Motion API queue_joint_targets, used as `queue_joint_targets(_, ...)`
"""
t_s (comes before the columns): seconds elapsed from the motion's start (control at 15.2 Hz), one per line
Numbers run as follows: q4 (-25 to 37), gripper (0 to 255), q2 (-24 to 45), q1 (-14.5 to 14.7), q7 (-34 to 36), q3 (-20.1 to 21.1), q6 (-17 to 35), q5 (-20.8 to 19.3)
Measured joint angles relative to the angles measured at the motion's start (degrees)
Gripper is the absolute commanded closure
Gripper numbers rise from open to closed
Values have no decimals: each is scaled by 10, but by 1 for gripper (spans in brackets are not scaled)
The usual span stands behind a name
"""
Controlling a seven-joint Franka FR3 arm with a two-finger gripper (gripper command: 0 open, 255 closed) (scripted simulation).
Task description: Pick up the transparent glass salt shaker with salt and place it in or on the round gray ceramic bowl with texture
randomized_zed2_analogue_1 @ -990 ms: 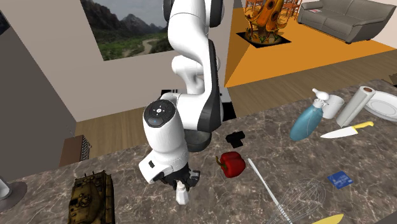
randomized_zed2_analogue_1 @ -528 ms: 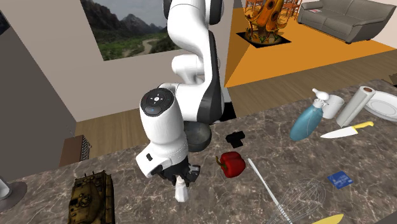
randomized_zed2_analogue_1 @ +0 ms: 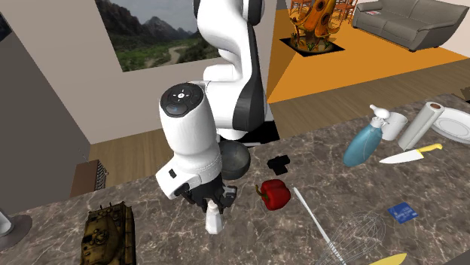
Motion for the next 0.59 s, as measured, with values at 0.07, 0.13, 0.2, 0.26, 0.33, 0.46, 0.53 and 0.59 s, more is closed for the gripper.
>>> queue_joint_targets(0.07,6,255,-2,0,0,0,-8,-1)
queue_joint_targets(0.13,12,255,-4,0,1,0,-16,-1)
queue_joint_targets(0.2,19,255,-3,0,2,-1,-22,-2)
queue_joint_targets(0.26,23,255,-6,0,3,0,-28,-2)
queue_joint_targets(0.33,30,255,-7,-1,3,-1,-37,-3)
queue_joint_targets(0.46,42,255,-9,0,6,-1,-51,-4)
queue_joint_targets(0.53,45,255,-12,0,5,-1,-56,-5)
queue_joint_targets(0.59,52,255,-12,0,6,-1,-64,-5)
